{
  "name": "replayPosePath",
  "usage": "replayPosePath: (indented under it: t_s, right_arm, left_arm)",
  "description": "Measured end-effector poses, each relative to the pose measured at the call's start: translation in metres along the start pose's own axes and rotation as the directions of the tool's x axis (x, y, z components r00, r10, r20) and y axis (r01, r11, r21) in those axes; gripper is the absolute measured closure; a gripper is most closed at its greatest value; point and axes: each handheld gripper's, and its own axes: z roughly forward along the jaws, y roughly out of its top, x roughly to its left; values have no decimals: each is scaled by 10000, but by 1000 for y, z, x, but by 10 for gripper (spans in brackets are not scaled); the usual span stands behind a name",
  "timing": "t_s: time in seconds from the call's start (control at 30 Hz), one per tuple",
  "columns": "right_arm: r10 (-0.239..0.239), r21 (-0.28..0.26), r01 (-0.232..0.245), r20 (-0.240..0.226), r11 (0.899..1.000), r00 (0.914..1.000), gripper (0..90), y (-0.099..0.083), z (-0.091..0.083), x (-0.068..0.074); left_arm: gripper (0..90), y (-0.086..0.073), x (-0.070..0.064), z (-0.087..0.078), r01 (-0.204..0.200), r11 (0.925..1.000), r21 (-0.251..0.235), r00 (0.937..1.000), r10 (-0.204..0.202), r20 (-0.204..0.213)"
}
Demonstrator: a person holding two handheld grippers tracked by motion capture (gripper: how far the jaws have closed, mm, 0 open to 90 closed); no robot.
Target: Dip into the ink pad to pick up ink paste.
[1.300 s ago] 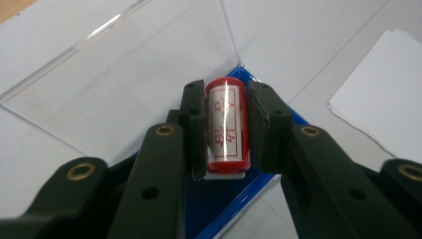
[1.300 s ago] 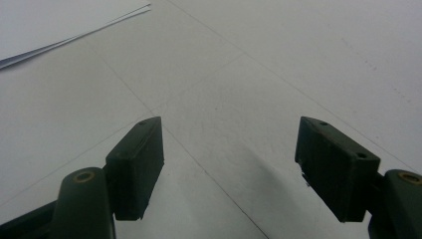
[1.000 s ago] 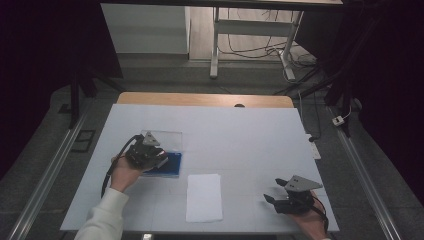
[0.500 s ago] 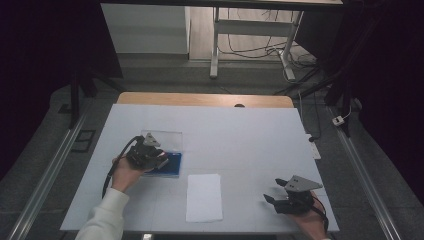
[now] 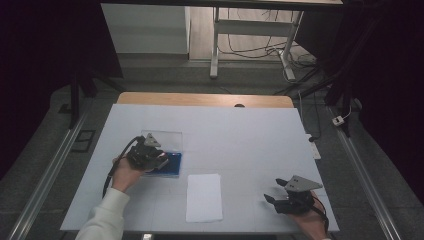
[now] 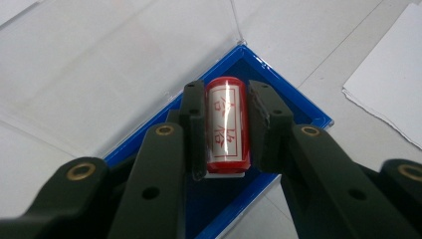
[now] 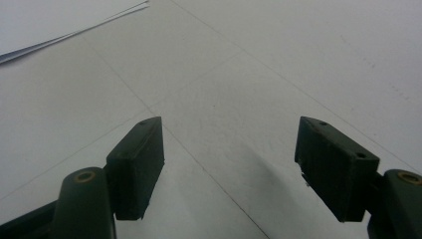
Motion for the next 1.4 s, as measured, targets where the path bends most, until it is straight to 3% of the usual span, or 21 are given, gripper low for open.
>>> replayPosePath:
  t_s: [0.33,0.63,0.87,1.4]
  right_arm:
    - [27,-28,-27,-6,10000,10000,270,0,0,1]
    - [-43,-1,43,-19,10000,10000,271,1,1,1]
    - [-111,70,112,-7,9999,9999,271,2,1,3]
    - [-104,24,104,-27,9999,9999,271,2,1,4]
  left_arm:
    - [706,-1,2,2,207,9998,23,9998,-208,64]
    - [706,-3,2,5,102,9999,46,9999,-102,70]
    - [707,-1,-3,6,-137,9997,224,9996,143,-258]
    - [707,-2,-5,8,-202,9997,127,9991,207,-367]
